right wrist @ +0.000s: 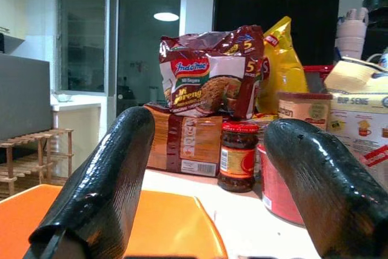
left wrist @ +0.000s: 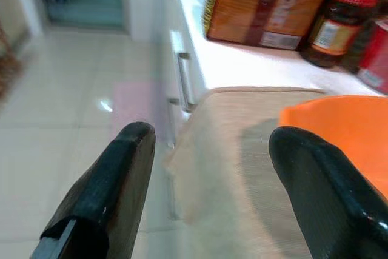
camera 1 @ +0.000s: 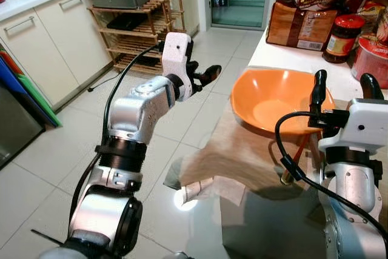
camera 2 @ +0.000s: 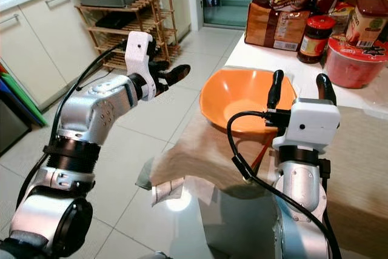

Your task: Setting the table

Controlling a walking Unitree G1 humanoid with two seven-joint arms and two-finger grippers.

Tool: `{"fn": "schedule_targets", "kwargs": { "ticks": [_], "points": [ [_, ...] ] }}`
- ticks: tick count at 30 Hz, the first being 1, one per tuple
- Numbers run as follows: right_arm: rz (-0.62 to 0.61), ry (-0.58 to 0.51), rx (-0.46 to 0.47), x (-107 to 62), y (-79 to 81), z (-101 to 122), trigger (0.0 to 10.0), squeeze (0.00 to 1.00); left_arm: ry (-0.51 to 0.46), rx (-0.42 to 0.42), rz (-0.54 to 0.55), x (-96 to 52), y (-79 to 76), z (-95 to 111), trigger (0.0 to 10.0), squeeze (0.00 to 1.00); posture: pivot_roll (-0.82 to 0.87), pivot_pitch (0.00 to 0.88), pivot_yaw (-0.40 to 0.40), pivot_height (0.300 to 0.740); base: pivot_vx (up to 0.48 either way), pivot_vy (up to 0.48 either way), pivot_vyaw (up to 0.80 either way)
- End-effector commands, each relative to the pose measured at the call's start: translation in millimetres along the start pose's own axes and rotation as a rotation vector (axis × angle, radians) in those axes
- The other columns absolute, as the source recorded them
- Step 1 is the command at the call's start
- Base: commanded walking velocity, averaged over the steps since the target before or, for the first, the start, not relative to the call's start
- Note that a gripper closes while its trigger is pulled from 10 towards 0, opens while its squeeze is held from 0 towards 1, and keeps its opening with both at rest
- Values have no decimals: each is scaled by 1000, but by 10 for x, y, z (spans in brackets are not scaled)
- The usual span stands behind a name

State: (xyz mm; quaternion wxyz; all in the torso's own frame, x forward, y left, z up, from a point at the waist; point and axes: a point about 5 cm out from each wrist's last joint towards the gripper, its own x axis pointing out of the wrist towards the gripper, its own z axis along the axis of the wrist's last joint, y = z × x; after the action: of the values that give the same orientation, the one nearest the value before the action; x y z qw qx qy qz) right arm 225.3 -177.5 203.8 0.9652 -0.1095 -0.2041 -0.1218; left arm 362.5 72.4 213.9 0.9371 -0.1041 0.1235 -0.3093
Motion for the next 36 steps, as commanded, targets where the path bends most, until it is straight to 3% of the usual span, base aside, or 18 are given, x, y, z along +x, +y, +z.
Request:
{"fn": "schedule_targets", "kwargs": {
  "ticks": [1,7,12,17,23,31,36],
  "points": [
    [0,1,12,-1,9,21,10000,0,39,-47,-34,-5,-25,-13,10000,0,-93,0,135,723,0,0,0],
    [12,7,18,14,31,3,10000,0,154,-161,-186,-27,-200,-107,10000,0,-86,0,131,723,0,0,0],
    [16,8,23,23,40,-5,10000,0,195,-212,-211,-2,-217,-154,10000,0,-86,0,129,723,0,0,0],
    [20,7,22,32,27,-4,10000,0,181,-318,-181,78,-159,-137,10000,0,-101,0,122,723,0,0,0],
    [25,7,16,38,0,4,10000,0,153,-397,-220,158,-235,-88,10000,0,-120,0,116,723,0,0,0],
    [28,7,13,45,-3,7,10000,0,178,-398,-256,230,-335,-74,10000,0,-126,0,119,723,0,0,0],
    [29,7,17,52,6,8,10000,0,213,-352,-235,262,-339,-131,10000,0,-122,0,121,723,0,0,0]
  ]
}}
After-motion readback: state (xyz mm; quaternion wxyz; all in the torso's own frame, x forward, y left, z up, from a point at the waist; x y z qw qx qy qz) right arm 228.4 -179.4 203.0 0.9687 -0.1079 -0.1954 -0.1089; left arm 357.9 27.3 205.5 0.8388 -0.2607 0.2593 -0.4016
